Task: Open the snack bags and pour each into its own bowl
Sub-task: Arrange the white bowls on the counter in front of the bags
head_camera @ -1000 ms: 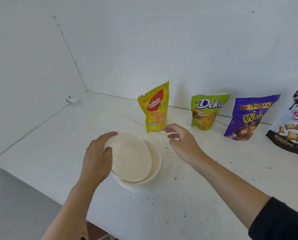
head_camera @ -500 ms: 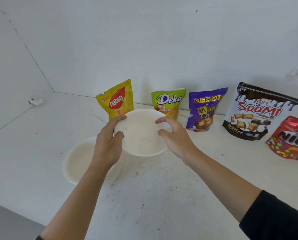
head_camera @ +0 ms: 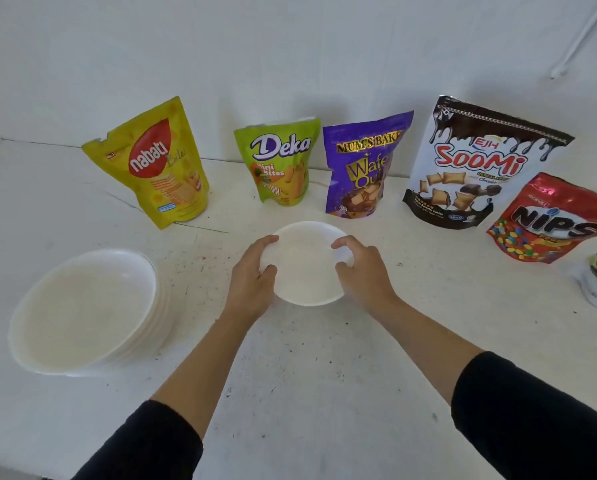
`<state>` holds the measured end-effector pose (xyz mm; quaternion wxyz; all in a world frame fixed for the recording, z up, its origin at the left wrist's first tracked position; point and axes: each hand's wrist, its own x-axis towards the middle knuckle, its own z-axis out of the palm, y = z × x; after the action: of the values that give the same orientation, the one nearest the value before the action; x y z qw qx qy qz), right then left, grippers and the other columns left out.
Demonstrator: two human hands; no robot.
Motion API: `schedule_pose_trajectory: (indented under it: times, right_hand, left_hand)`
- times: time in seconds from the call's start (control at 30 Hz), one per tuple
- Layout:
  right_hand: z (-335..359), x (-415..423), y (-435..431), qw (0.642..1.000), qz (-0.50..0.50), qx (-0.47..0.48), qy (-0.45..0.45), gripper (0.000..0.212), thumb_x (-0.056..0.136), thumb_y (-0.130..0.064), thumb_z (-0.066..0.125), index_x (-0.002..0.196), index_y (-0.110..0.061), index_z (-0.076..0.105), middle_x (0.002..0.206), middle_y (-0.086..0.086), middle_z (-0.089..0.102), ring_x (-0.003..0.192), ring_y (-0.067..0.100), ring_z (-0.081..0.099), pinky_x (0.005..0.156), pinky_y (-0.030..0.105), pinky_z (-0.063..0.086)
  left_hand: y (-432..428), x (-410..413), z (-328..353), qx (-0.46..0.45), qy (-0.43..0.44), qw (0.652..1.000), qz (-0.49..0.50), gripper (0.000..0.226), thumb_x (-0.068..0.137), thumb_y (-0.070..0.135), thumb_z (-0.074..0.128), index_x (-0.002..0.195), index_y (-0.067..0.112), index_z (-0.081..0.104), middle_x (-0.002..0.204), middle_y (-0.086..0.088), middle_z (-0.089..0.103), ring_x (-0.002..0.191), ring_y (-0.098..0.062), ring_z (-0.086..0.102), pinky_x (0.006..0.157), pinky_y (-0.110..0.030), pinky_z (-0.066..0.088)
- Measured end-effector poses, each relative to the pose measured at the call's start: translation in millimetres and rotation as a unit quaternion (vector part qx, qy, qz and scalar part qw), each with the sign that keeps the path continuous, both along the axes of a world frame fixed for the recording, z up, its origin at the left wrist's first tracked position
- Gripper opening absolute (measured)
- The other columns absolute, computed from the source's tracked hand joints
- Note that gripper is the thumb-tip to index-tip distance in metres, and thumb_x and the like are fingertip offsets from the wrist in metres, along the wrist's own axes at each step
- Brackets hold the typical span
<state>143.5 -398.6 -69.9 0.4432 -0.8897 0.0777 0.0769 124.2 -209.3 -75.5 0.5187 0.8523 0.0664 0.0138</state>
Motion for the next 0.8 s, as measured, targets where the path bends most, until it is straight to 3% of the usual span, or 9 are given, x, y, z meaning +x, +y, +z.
schedule_pose_trajectory:
  times: [0.07, 0.17, 0.23, 0.3, 0.37, 0.43, 0.53, 0.67, 0.8]
  right_hand:
    - [-10, -3, -2, 1.000, -0.001, -0.010, -0.001, 0.044, 0.088, -0.007, 0.050, 0.120, -0.036, 0.057, 0.111, 0.005, 0.045, 0.102, 0.026, 0.051, 0.090, 0.034, 0.050]
    - [-15, -3, -4, 1.000, -0.004, 0.000, -0.008, 0.044, 0.086, -0.007, 0.052, 0.120, -0.035, 0.058, 0.104, 0.001, 0.046, 0.105, 0.026, 0.050, 0.089, 0.035, 0.050]
    - [-13, -1, -4, 1.000, 0.012, -0.010, -0.020, 0.040, 0.088, -0.008, 0.055, 0.121, -0.029, 0.059, 0.103, -0.005, 0.052, 0.114, 0.026, 0.045, 0.092, 0.037, 0.048]
    - [-9, 2, -4, 0.999, 0.024, -0.031, -0.037, 0.033, 0.091, -0.013, 0.057, 0.122, -0.025, 0.060, 0.116, -0.001, 0.061, 0.124, 0.024, 0.038, 0.098, 0.040, 0.044]
    - [0, 4, -2, 0.997, 0.018, -0.048, -0.061, 0.030, 0.092, -0.020, 0.061, 0.122, -0.027, 0.061, 0.128, -0.003, 0.062, 0.129, 0.022, 0.036, 0.102, 0.043, 0.041]
    - [18, 6, 4, 0.992, 0.019, -0.045, -0.115, 0.030, 0.089, -0.023, 0.065, 0.119, -0.026, 0.065, 0.126, -0.007, 0.063, 0.129, 0.022, 0.041, 0.103, 0.045, 0.041]
    - [53, 10, 23, 0.982, 0.058, -0.015, -0.180, 0.029, 0.088, -0.020, 0.068, 0.117, -0.021, 0.066, 0.121, -0.005, 0.065, 0.120, 0.022, 0.050, 0.101, 0.044, 0.043]
    - [101, 8, 67, 0.973, 0.120, 0.083, -0.178, 0.027, 0.091, -0.020, 0.067, 0.117, -0.022, 0.065, 0.119, -0.004, 0.067, 0.111, 0.012, 0.059, 0.091, 0.026, 0.046]
    - [122, -8, 124, 0.957, 0.201, 0.138, -0.158, 0.020, 0.091, -0.023, 0.067, 0.109, -0.032, 0.064, 0.115, -0.009, 0.064, 0.107, 0.010, 0.061, 0.086, 0.023, 0.047]
  left_hand:
    - [-1, 0, -6, 0.002, 0.008, 1.000, 0.001, 0.055, 0.090, -0.004, 0.048, 0.137, 0.024, 0.055, 0.131, 0.006, 0.053, 0.118, -0.018, 0.047, 0.091, -0.029, 0.048]
    - [0, 3, -10, 0.015, 0.007, 1.000, -0.006, 0.051, 0.089, -0.003, 0.050, 0.132, 0.026, 0.055, 0.125, 0.004, 0.056, 0.111, -0.021, 0.051, 0.070, -0.017, 0.046]
    - [2, 7, -7, 0.031, 0.014, 0.999, -0.021, 0.050, 0.091, 0.000, 0.051, 0.133, 0.026, 0.051, 0.124, 0.001, 0.057, 0.110, -0.023, 0.053, 0.065, -0.015, 0.043]
    - [5, 10, -1, 0.050, 0.011, 0.998, -0.047, 0.051, 0.094, 0.007, 0.055, 0.140, 0.026, 0.043, 0.133, 0.001, 0.056, 0.118, -0.023, 0.054, 0.077, -0.020, 0.050]
    - [9, 12, 11, 0.075, 0.006, 0.996, -0.058, 0.052, 0.097, 0.022, 0.060, 0.145, 0.028, 0.040, 0.143, 0.003, 0.051, 0.127, -0.021, 0.050, 0.095, -0.038, 0.053]
    - [17, 11, 29, 0.094, -0.013, 0.994, -0.057, 0.047, 0.099, 0.034, 0.059, 0.143, 0.032, 0.045, 0.145, 0.007, 0.047, 0.130, -0.016, 0.046, 0.098, -0.039, 0.050]
    - [33, 5, 69, 0.102, -0.061, 0.992, -0.051, 0.035, 0.101, 0.037, 0.057, 0.135, 0.033, 0.052, 0.129, 0.008, 0.055, 0.111, -0.010, 0.056, 0.085, -0.025, 0.046]
    - [68, -18, 125, 0.098, -0.112, 0.989, 0.003, 0.016, 0.100, 0.035, 0.058, 0.117, 0.035, 0.059, 0.091, 0.007, 0.061, 0.075, -0.008, 0.058, 0.064, -0.015, 0.046]
    - [117, -53, 150, 0.114, -0.122, 0.984, 0.059, 0.009, 0.100, 0.034, 0.059, 0.109, 0.035, 0.059, 0.082, 0.004, 0.062, 0.069, -0.012, 0.056, 0.058, -0.017, 0.044]
